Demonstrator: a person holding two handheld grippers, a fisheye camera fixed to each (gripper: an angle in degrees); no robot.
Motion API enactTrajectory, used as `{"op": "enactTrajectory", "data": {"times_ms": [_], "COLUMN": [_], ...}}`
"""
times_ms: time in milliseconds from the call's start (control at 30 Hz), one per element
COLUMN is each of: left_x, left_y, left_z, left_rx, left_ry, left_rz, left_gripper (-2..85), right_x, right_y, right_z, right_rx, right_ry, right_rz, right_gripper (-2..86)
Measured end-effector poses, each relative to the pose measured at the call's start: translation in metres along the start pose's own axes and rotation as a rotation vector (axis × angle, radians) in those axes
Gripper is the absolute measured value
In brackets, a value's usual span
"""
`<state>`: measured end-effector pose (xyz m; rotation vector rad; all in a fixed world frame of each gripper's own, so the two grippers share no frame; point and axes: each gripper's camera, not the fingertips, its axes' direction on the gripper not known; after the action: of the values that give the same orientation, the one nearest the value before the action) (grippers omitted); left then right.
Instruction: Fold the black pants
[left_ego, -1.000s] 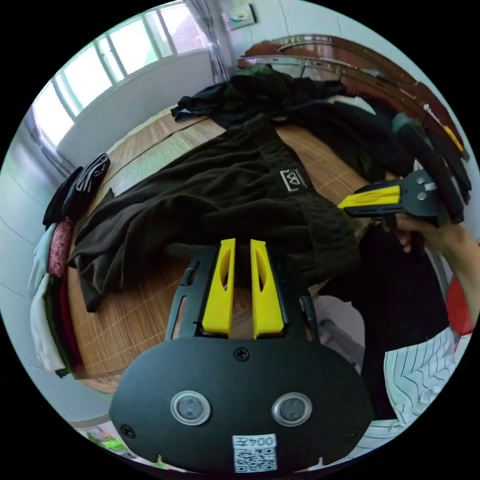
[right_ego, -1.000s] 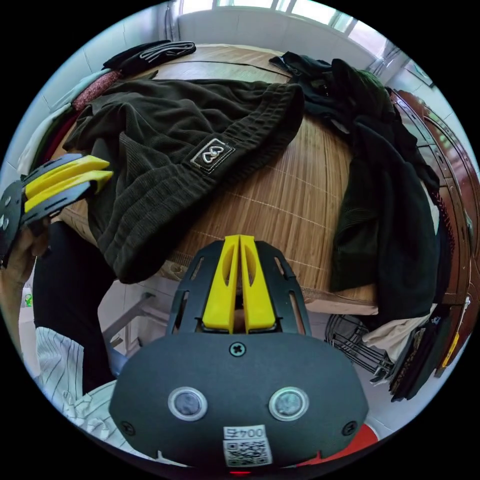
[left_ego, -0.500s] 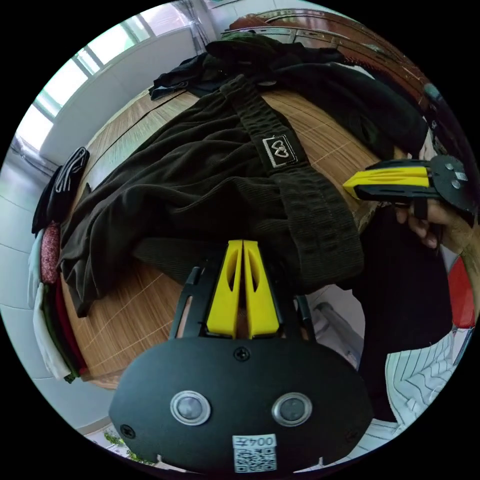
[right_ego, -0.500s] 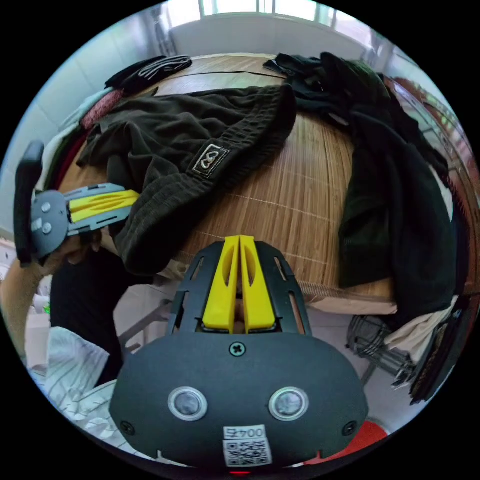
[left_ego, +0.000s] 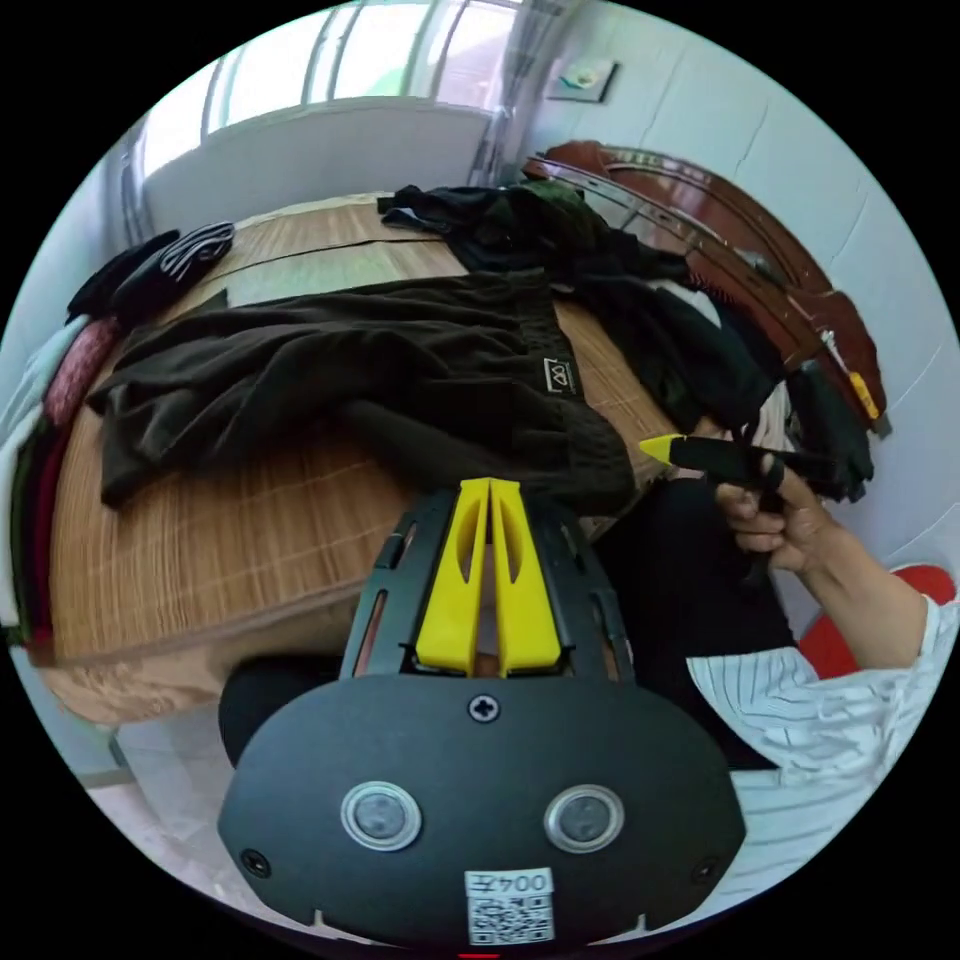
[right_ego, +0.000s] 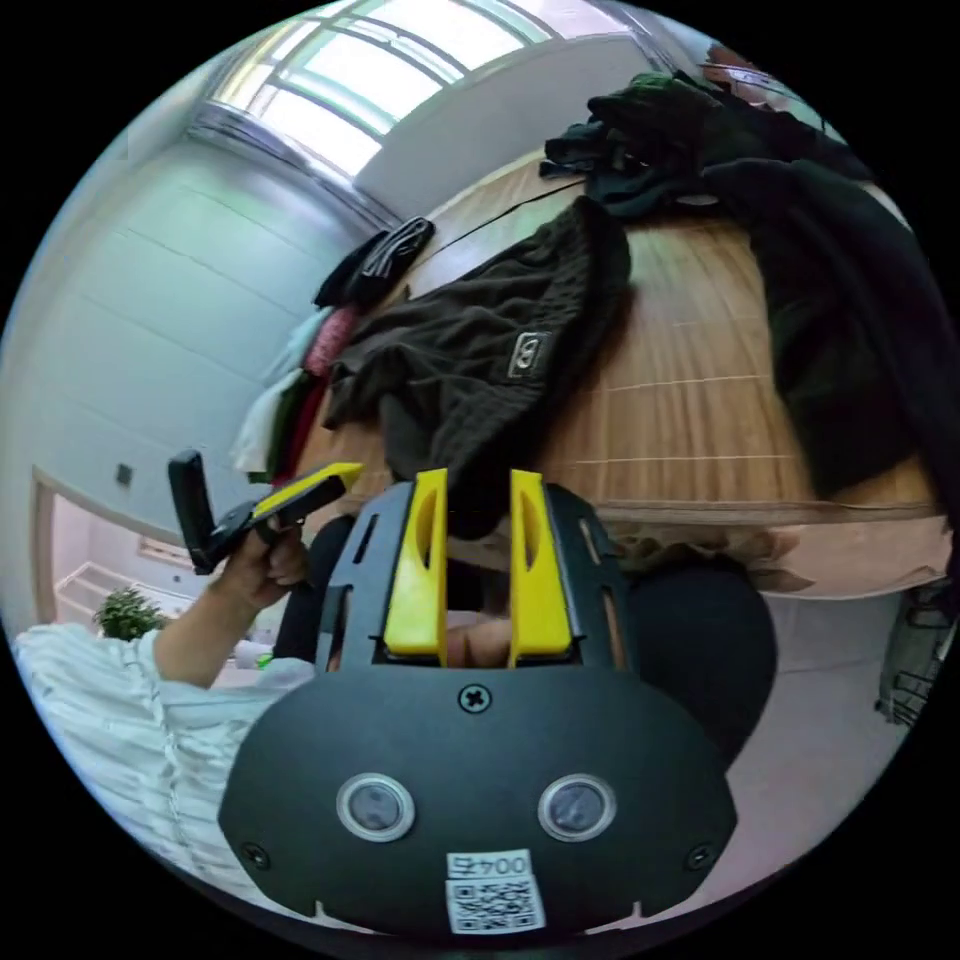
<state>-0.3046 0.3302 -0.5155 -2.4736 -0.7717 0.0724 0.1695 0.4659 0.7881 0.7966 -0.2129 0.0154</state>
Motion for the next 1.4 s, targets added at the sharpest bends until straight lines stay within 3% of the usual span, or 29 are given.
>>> {"op": "enactTrajectory", "data": {"times_ms": [167, 300, 467, 667, 933, 1233, 1400], "left_x": [-0.043, -0.066, -0.084, -0.06, -0.011, -0.031, -0.063], "left_y": [0.062, 0.095, 0.105, 0.093, 0.066, 0.045, 0.044], "left_z": [-0.057, -0.08, -0.088, -0.092, -0.047, -0.03, -0.012], "left_rx": [0.04, 0.037, 0.053, 0.096, 0.027, 0.141, 0.117], "left_ry": [0.055, 0.071, 0.106, 0.095, 0.02, -0.088, 0.013], "left_rz": [-0.13, -0.186, -0.211, -0.031, 0.148, 0.01, -0.086], "left_gripper": [0.7, 0.8, 2.1, 9.1, 17.2, 2.8, 0.8], "right_x": [-0.016, -0.039, -0.068, -0.104, -0.111, -0.069, -0.003], "right_y": [0.029, 0.025, 0.014, 0.02, 0.006, -0.03, -0.036], "right_z": [0.007, 0.01, -0.02, -0.107, -0.125, -0.165, -0.199], "right_rx": [-0.04, -0.022, -0.03, 0.044, -0.108, -0.083, 0.06], "right_ry": [0.071, 0.232, 0.224, -0.082, -0.28, -0.469, -0.441], "right_rz": [-0.089, -0.173, -0.196, -0.118, -0.052, 0.061, 0.244], "right_gripper": [14.7, 8.1, 1.9, 0.0, 0.3, 3.4, 11.4]}}
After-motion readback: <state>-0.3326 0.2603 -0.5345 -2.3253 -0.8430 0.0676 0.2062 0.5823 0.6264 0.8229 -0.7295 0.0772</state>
